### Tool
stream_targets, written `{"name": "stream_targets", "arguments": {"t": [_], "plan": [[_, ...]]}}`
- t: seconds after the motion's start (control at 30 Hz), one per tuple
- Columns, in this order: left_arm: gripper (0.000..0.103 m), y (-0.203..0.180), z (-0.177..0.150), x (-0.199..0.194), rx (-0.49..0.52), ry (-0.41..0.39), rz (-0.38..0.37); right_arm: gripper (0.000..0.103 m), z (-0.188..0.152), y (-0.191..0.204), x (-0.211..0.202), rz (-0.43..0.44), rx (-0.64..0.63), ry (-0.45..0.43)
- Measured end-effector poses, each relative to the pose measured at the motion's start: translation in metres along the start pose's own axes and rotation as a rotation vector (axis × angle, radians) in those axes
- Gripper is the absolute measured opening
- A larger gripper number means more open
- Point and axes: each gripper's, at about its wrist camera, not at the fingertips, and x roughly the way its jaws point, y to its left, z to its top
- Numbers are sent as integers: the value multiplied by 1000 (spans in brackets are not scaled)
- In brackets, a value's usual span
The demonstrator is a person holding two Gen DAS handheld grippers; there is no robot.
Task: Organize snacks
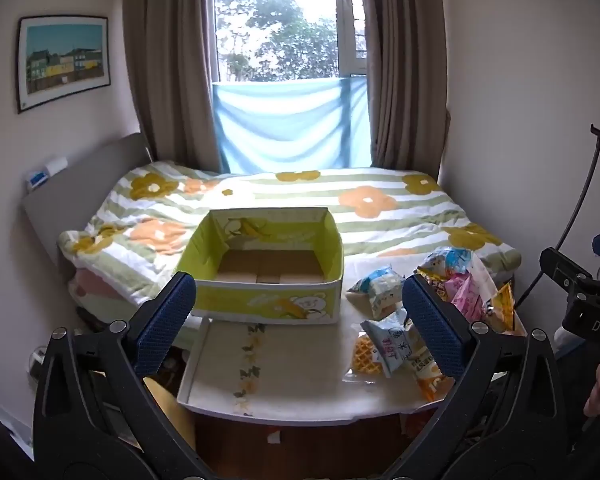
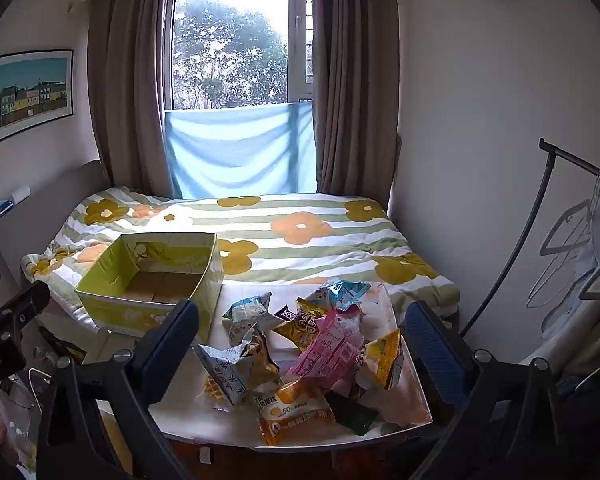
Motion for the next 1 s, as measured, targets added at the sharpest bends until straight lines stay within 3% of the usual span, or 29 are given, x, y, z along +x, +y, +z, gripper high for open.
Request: {"name": "stream_targets", "arguments": {"t": [0.47,1.0], "plan": [[102,-12,-7,16,4,17,6,103,0,-2,0,6,4,-7],[102,-4,-1,6,7,6,-8,103,-1,-1,4,0,1,2]]}}
